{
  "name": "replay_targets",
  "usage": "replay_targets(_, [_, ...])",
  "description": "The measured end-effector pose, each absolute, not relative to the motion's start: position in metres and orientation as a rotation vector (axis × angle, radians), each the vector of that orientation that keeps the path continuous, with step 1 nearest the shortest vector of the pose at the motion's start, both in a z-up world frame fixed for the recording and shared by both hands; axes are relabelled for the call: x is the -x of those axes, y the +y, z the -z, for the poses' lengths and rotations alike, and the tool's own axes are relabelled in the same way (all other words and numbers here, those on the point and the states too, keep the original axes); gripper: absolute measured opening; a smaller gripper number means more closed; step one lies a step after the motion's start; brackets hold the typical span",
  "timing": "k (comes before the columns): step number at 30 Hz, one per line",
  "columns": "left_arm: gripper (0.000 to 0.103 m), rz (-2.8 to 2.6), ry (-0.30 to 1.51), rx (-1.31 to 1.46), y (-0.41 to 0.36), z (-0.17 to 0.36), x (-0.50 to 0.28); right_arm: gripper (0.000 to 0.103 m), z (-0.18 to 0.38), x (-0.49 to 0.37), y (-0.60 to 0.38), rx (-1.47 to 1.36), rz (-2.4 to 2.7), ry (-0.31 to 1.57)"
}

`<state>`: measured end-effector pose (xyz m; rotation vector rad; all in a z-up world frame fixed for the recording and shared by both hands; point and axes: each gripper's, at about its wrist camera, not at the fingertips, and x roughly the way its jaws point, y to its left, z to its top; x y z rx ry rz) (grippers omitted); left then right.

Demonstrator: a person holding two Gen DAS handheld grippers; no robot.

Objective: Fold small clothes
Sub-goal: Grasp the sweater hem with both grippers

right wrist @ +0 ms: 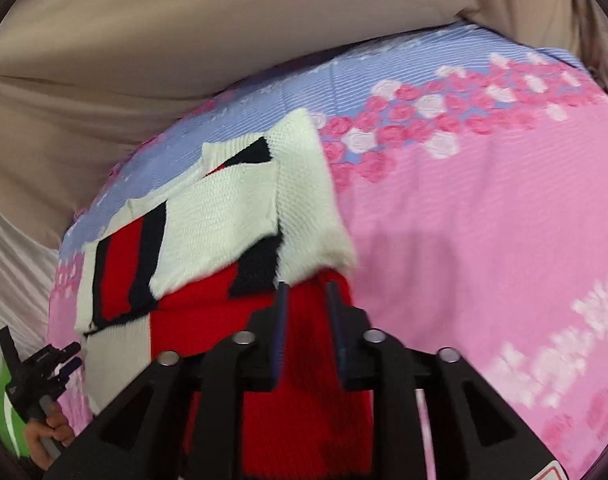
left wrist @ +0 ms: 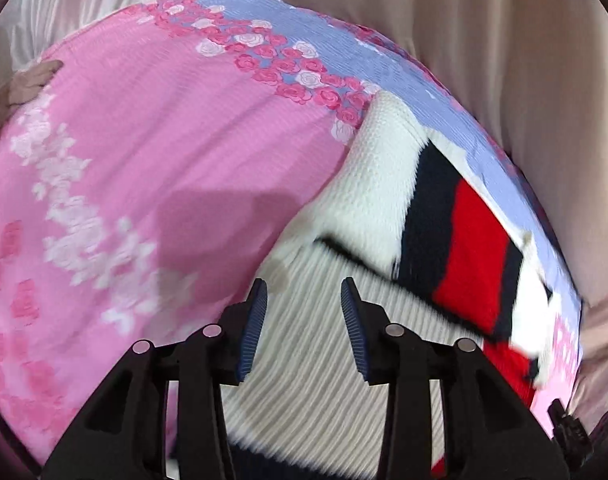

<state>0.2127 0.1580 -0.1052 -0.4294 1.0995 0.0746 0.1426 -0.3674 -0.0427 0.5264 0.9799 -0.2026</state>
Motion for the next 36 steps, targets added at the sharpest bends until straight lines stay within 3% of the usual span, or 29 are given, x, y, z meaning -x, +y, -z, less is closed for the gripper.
replay_targets(2, [0.056, -0.037, 1.126, 0.410, 0.165, 0.102, -0.191, 0.050, 0.040, -0.109, -0.368, -0.512, 0.206, 1.008])
replay_targets(5, [0.069, 0.021, 1.200, 0.395, 0.181, 0.105, -0.143, 0.057, 0.051, -0.049, -0.361, -0.495, 0.199, 1.085])
replay_targets(12, [0.074, 0.078, 1.452, 0.563, 0.215, 0.139, -0.042, 0.058, 0.099, 0.062, -0.311, -0.563, 0.063, 1.314])
replay_targets(15, [0.080, 0.147, 1.494, 0.656, 0.217, 0.144, -0.027, 0.058, 0.104, 0.077, -0.292, -0.590, -0.011, 1.347])
replay_targets(20, [0.082, 0.183, 1.495, 0.629, 0.204, 0.147, -0.031, 0.061, 0.107, 0.065, -0.275, -0.605, -0.074, 1.325])
replay_targets(22, [0.070, 0.216, 1.481, 0.614, 0.197, 0.145, -0.034, 0.058, 0.106, 0.057, -0.277, -0.631, -0.074, 1.302])
replay_targets(23, [0.043, 0.245, 1.477, 0.608, 0.193, 0.144, -0.036, 0.053, 0.105, 0.055, -0.278, -0.639, -0.069, 1.295])
replay_targets(24, [0.015, 0.269, 1.483, 0.580, 0.189, 0.142, -0.036, 0.028, 0.103, 0.053, -0.279, -0.649, -0.061, 1.283])
replay_targets(25, [0.012, 0.274, 1.491, 0.547, 0.187, 0.141, -0.036, 0.012, 0.101, 0.051, -0.282, -0.678, -0.062, 1.269])
replay_targets(31, [0.010, 0.269, 1.516, 0.463, 0.195, 0.124, -0.025, 0.009, 0.056, 0.060, -0.292, -0.628, -0.024, 1.163])
replay_targets(36, [0.009, 0.337, 1.647, 0.366, 0.200, 0.120, 0.004, 0.008, 0.067, 0.097, -0.292, -0.484, -0.032, 1.343])
